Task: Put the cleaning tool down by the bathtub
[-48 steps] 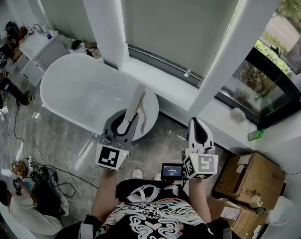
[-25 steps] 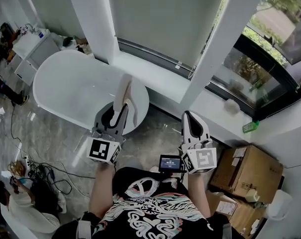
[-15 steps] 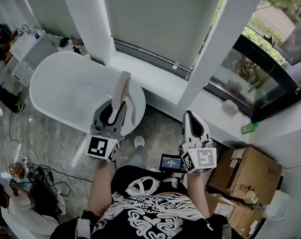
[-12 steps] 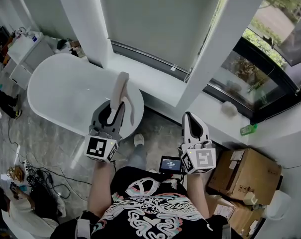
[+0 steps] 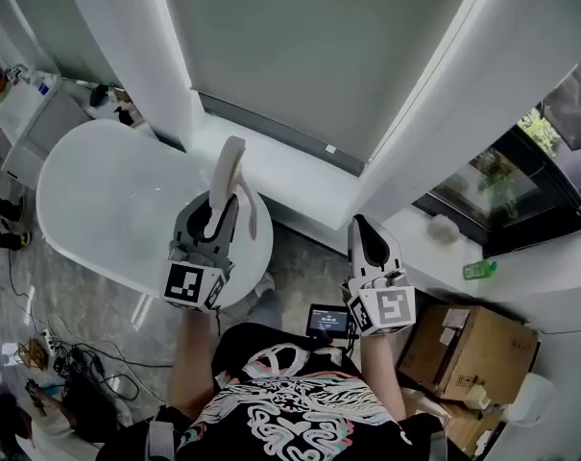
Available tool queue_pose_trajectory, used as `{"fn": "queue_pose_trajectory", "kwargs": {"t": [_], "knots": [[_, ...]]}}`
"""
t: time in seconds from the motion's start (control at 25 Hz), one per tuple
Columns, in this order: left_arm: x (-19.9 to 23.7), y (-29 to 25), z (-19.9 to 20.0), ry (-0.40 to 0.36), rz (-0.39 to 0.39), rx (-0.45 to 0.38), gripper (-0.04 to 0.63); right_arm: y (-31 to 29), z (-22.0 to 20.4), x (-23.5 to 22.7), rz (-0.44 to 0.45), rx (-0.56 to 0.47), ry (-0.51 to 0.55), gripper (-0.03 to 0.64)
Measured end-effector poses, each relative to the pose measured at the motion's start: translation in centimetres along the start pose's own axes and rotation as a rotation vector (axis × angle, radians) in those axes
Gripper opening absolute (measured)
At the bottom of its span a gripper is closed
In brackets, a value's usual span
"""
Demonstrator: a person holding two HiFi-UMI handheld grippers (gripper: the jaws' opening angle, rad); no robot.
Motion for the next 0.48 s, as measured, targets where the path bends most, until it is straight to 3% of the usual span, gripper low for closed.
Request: {"fn": "queue_pose_trajectory", "kwargs": {"t": [0.48], "knots": [[11.2,-10.5,-3.0,0.047,-0.023,-0.031,0.107,-15.2,-2.2,-2.3,0.010,0.066,0.017,0.028]]}}
Point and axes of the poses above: the fingertips, and each gripper's own axes: y backward along the fingers, x to its left, z out of its top, the point moved 5 cm from there along y, backward along the fingers, and after that the axes turned 3 degrees about -x, right-handed, at the moved point
